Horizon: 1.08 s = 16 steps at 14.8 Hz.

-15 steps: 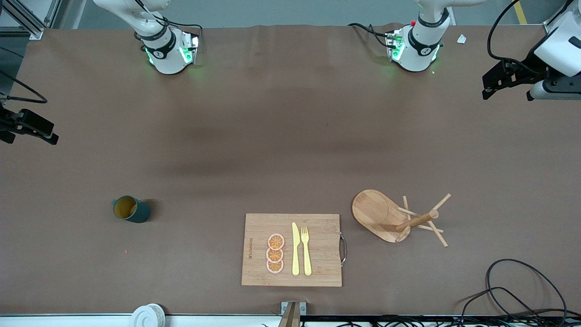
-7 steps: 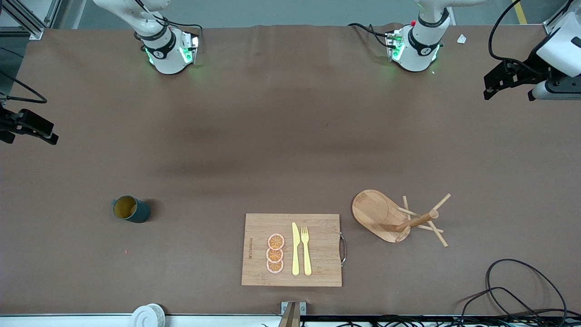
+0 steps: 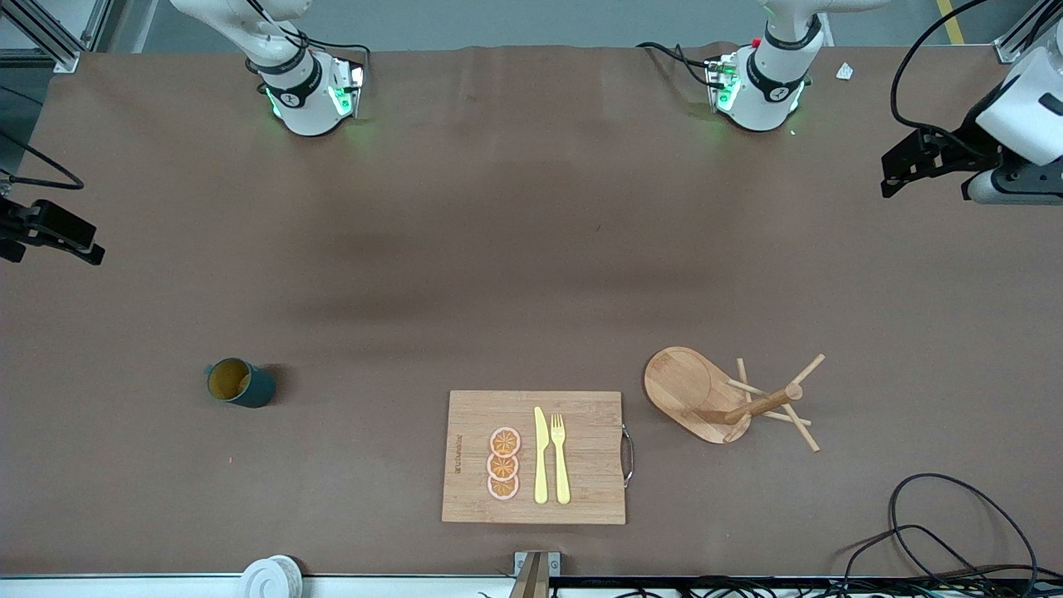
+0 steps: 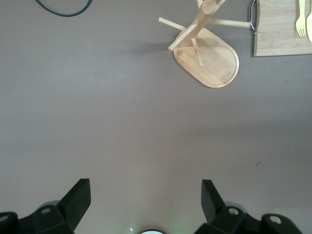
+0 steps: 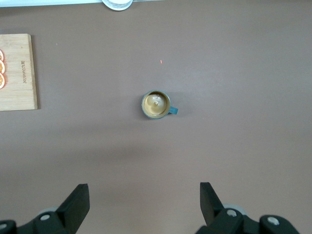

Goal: Pass cup and hang on rack

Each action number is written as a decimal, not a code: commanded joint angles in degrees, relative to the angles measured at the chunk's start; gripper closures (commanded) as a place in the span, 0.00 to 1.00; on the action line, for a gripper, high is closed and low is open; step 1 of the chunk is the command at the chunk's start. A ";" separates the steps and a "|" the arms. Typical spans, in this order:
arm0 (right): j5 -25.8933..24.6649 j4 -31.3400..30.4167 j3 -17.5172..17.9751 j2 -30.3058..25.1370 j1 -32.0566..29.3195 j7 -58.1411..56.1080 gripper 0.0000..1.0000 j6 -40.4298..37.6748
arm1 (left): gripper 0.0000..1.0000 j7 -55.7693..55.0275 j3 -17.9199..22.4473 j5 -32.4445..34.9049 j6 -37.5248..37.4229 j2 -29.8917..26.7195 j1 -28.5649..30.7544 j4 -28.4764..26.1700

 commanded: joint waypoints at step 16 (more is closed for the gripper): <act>1.70 -5.46 0.66 31.79 0.11 0.34 0.14 27.48 | 0.00 0.32 -0.10 0.17 -0.58 -0.11 0.54 2.68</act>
